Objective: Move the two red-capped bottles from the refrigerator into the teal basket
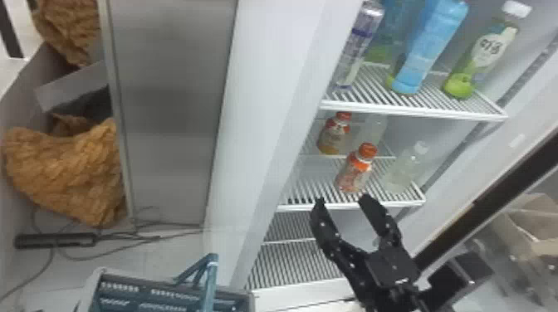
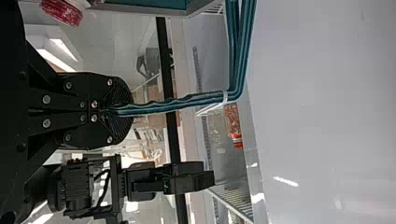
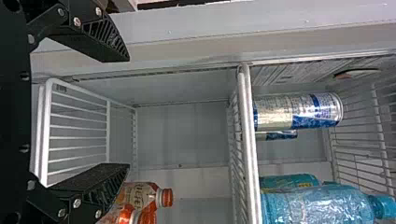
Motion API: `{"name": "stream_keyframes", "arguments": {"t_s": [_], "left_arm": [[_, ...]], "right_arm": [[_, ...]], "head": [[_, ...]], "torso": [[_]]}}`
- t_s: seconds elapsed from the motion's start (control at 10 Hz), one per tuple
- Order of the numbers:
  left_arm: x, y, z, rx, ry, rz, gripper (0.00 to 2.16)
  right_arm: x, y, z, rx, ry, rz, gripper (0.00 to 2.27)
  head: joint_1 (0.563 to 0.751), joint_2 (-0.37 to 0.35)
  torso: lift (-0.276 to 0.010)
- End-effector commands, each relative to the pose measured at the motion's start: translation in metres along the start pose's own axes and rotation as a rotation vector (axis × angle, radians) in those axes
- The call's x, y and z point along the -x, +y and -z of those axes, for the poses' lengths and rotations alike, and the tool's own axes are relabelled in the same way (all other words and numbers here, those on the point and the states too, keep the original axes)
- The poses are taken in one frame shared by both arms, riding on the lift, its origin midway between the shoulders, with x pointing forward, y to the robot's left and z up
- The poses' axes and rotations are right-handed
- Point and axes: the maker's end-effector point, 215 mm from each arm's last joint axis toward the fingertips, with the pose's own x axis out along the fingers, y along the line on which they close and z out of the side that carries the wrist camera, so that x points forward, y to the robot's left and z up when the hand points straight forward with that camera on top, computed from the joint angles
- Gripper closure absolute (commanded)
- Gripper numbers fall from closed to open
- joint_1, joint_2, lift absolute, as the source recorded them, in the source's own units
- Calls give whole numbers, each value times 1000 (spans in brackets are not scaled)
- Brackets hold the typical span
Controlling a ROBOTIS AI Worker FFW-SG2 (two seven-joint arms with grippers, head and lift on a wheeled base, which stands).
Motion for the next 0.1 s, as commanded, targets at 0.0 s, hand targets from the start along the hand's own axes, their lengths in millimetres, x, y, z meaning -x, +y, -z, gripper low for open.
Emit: {"name": "stream_keyframes", "arguments": {"t_s": [0.0], "left_arm": [[0,0,1,1,2,0,1164]], "right_arm": [[0,0,2,1,4,0,226]], "head": [[695,-350]], "torso": [[-224]]}}
